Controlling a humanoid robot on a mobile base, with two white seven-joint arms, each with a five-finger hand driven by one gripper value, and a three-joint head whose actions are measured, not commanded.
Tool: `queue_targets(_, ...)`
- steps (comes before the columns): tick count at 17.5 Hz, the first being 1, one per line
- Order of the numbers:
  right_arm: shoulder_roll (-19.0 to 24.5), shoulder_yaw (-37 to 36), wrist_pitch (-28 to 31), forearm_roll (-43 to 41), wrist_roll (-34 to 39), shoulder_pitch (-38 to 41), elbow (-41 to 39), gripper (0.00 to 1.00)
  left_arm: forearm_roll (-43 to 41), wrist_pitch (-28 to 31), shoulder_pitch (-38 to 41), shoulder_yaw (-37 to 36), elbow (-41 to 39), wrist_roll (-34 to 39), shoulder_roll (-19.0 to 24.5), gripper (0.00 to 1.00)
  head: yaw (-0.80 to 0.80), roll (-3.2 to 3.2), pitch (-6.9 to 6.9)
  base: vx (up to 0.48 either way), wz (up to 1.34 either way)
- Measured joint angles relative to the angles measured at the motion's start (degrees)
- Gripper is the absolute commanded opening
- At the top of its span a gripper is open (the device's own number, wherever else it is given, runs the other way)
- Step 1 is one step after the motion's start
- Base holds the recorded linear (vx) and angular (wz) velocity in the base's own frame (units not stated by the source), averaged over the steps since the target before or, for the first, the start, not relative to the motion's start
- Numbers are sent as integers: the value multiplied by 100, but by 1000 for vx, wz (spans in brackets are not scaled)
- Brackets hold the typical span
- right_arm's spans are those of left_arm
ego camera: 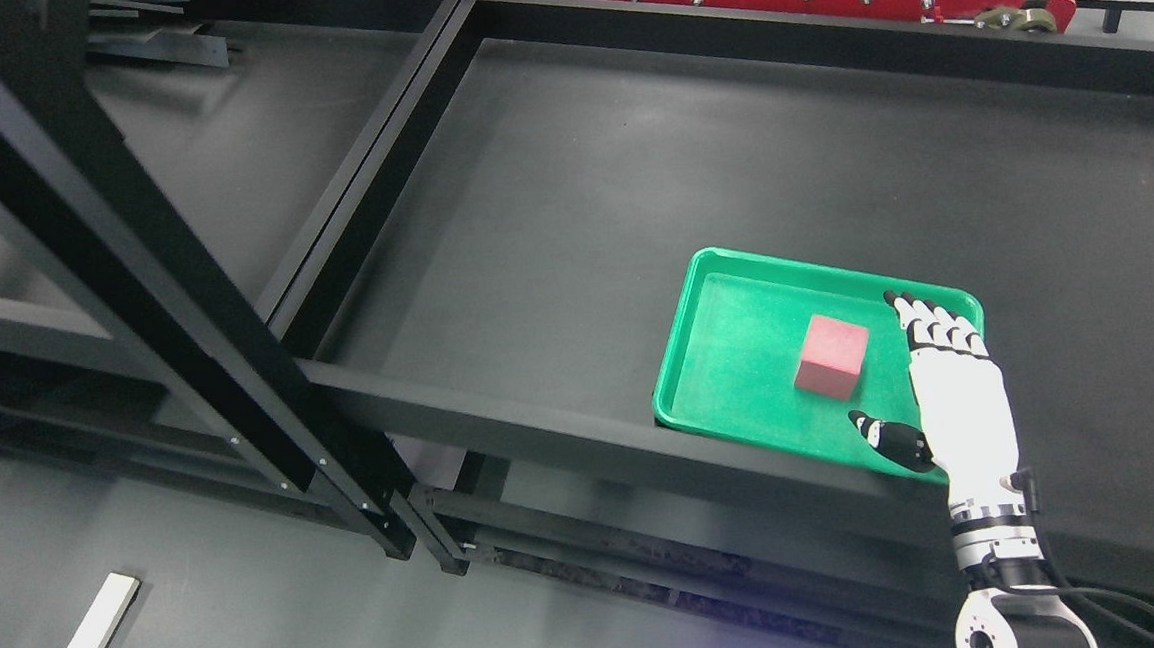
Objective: Pick pink block from left shelf to tray
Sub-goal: 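Approach the green tray and move the right hand beside the pink cube, then close the right hand around the pink cube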
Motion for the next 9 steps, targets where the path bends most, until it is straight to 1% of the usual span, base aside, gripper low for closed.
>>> queue_targets(4,0,1,108,34,671,32,10,92,0,0,0,0,0,0,0,100,0,0,0,197,0)
queue_targets(7,0,-4,209,95,975,43,20,88,0,0,1,0,0,0,0,100,0,0,0,179,1)
queue_targets(9,0,-6,296,157,1258,54,37,88,0,0,1,0,0,0,0,100,0,0,0,138,3)
